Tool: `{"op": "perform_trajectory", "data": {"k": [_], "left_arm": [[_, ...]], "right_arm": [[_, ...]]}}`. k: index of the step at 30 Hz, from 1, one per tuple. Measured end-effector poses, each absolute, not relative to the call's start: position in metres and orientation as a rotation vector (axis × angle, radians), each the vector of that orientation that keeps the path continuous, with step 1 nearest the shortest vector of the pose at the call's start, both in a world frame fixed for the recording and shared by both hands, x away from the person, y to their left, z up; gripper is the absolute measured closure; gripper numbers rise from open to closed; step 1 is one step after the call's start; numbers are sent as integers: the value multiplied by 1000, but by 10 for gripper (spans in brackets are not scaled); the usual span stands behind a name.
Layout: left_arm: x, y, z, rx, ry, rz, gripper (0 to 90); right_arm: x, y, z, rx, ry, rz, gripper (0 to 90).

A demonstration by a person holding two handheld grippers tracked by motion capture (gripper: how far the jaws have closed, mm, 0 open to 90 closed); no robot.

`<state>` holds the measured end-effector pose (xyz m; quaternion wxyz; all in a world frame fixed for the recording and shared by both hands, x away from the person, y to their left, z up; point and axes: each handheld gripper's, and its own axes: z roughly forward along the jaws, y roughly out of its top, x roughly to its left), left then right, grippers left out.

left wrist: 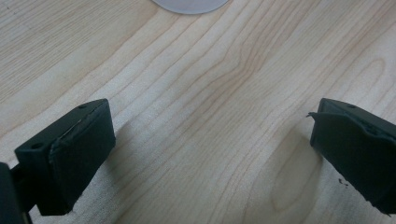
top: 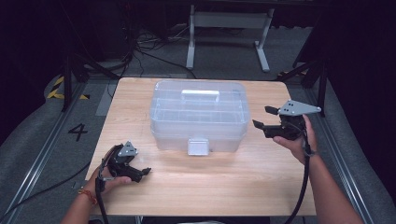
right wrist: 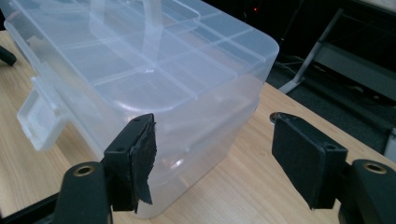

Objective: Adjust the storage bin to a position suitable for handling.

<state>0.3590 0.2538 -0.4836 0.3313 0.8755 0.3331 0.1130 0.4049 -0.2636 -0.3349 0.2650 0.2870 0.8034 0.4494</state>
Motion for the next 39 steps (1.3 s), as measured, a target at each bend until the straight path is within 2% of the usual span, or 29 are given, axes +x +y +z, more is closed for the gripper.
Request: {"op": "perform_trajectory", "data": {"k": [32, 39], "left_arm": [[359, 254, -483, 2289, 874, 302, 4], [358, 254, -483, 2286, 880, 301, 5]], "right_arm": [[427, -216, -308, 700, 2196, 1225, 324], [432, -203, -307, 680, 2216, 1204, 352]]}}
